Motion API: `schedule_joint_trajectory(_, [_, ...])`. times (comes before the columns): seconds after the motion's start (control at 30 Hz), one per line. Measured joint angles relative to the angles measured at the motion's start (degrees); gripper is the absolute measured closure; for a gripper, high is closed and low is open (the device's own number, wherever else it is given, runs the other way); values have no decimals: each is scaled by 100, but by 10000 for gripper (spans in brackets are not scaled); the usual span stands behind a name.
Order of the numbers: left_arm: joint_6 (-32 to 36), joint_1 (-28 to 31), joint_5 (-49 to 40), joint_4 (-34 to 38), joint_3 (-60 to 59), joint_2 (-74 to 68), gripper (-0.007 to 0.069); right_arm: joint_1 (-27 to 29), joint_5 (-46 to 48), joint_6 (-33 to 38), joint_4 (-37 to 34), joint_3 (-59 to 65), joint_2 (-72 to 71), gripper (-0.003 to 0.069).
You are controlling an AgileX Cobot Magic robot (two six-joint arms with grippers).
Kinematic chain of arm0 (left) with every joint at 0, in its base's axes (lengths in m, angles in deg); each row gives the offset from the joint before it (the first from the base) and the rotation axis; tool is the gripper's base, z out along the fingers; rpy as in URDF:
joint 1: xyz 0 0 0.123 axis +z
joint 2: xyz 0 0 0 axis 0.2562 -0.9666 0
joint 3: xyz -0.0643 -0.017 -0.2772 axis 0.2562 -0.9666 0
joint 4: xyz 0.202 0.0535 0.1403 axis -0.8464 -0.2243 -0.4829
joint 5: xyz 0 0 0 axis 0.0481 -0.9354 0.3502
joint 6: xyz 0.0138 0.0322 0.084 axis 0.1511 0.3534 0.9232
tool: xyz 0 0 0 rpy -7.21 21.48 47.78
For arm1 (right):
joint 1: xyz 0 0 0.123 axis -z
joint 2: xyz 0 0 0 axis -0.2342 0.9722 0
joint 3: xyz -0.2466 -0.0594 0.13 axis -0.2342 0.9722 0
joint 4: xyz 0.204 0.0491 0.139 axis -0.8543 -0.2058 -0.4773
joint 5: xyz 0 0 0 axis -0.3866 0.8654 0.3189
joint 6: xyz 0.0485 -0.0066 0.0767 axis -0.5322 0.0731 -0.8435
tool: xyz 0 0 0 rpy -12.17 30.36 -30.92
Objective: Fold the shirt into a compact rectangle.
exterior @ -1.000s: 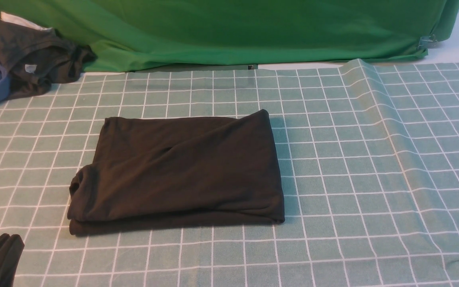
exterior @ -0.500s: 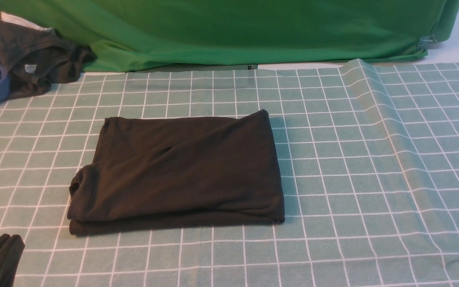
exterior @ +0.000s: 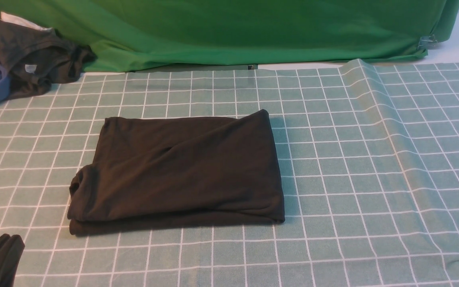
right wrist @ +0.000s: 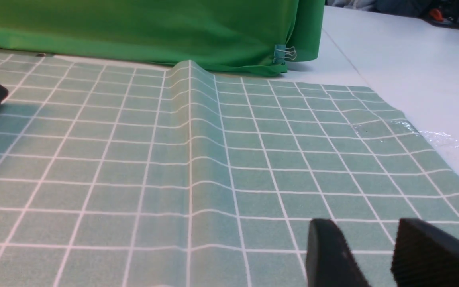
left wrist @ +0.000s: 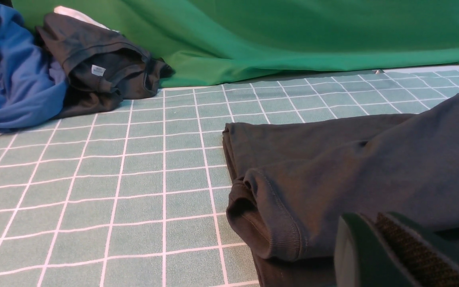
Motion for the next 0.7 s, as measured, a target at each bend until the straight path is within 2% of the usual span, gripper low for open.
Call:
schedule_joint_trajectory(0.33, [0,0,0,-52,0,0,611,4,-39,-59,-110,0,0,421])
schedule_joint_trajectory(0.5, [0,0,0,-51,0,0,611,4,-53,342,-419,0,0,420])
schedule_joint_trajectory(0.7, [0,0,0,-51,0,0,611,-9,-53,481,-513,0,0,420])
